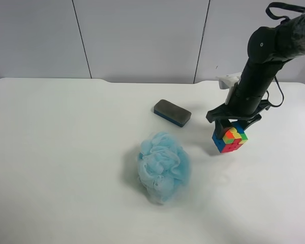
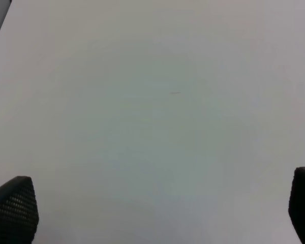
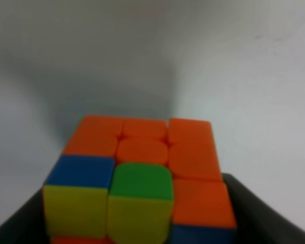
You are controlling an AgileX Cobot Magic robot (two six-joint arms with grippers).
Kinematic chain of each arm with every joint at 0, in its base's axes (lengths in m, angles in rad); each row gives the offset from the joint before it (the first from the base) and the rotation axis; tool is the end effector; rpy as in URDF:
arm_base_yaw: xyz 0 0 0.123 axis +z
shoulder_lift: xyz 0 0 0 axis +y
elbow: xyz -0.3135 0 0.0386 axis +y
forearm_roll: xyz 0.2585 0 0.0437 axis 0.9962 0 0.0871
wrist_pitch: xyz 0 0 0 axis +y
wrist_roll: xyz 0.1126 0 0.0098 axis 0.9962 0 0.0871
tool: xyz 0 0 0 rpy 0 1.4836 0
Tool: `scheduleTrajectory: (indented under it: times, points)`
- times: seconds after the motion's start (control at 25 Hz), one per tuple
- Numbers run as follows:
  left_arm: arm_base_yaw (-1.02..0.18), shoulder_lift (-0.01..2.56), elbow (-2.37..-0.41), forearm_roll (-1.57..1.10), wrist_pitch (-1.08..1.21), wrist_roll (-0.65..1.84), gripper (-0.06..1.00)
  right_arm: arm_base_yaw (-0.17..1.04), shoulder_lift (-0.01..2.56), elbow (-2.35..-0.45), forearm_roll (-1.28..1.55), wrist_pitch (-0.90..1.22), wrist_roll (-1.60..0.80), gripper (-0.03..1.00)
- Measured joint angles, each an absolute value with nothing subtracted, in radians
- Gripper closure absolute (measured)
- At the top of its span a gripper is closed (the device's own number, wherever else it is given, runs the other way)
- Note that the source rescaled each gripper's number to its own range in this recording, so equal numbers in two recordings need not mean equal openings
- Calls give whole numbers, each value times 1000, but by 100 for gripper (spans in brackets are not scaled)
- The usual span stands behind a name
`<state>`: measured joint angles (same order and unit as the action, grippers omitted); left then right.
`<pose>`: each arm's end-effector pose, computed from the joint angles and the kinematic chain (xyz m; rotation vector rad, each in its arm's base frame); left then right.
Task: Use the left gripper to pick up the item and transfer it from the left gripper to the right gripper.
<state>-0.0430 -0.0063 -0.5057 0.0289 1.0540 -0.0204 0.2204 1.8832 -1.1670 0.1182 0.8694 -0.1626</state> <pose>-0.0082 0.0032 0.2747 0.0215 2.0252 -0.0056 0.3542 0.0898 0.1605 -0.4736 3.0318 0.1460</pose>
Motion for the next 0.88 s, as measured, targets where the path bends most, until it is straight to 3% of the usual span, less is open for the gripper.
scheduleTrajectory:
  times: [0.4,0.44,0.52,0.56,0.68,0.88]
  points:
    - [-43,-6,-506,29,1054,-20,-6,220,1902,-1167,119,852,-161,94]
    - [-43,-6,-506,29,1054,-20,-6,220,1902,-1167,122,852,-157,78]
    - [-43,-6,-506,29,1054,-20,-6,220,1902,-1167,136,852,-134,33]
    - [-43,-6,-506,29,1054,-20,-6,220,1902,-1167,142,851,-124,18]
    - [-43,-6,-506,29,1054,-20,-6,220,1902,-1167,148,852,-117,2]
    - [-43,-6,-506,29,1054,-20,-6,220,1874,-1167,126,891,-111,-3]
